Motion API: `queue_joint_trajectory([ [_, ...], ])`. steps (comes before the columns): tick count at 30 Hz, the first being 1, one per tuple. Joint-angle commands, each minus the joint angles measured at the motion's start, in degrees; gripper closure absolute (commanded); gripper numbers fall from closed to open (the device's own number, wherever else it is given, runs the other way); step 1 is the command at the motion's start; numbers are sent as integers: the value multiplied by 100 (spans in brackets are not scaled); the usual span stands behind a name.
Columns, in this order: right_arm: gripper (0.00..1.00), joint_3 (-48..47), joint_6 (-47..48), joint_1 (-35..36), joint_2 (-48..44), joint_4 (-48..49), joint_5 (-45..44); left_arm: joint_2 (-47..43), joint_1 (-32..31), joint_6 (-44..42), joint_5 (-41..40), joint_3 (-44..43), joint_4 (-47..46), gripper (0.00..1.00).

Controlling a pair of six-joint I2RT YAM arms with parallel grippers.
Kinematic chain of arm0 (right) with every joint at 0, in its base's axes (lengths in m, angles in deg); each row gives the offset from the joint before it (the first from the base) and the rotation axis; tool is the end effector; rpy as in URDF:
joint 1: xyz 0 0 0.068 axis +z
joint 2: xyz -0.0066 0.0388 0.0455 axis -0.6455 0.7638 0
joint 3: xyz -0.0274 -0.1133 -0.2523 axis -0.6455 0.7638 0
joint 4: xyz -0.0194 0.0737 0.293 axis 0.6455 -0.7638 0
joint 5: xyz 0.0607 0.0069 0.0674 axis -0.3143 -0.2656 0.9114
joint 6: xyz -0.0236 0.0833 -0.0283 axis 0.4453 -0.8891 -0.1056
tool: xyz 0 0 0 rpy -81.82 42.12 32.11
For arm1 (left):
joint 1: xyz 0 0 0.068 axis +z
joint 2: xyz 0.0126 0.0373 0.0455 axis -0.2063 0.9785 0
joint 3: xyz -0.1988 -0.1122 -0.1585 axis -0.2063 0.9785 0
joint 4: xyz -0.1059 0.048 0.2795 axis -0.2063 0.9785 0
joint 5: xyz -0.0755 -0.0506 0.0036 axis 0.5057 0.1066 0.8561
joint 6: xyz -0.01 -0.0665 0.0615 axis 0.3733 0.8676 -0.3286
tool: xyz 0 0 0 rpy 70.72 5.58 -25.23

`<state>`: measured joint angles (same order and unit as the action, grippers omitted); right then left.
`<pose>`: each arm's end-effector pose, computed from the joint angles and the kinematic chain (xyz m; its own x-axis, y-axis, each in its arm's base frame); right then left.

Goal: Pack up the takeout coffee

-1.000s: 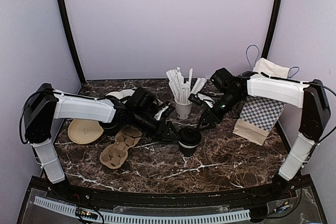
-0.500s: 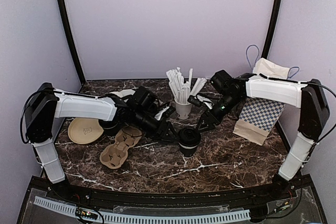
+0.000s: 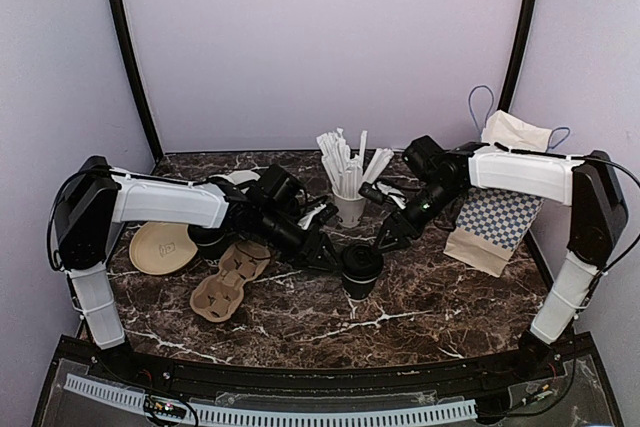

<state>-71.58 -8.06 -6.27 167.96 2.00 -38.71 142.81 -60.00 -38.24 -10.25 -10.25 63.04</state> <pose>0.3003 0.2604 0.1834 -0.5804 -0.6571 -0.4810 -0.8076 0.3891 0.4431 0.2682 -0.3778 0.1521 -0.8757 0.3590 -0.3229 0.4645 0.4439 -0.7663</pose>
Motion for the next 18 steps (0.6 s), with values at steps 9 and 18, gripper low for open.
queue_joint_trajectory([
  [9,17,121,627,-245,-368,-702,565,82,-45,-96,-698,191,641,63],
  [18,14,235,471,-169,-150,-398,851,73,-46,-77,-713,165,582,63],
])
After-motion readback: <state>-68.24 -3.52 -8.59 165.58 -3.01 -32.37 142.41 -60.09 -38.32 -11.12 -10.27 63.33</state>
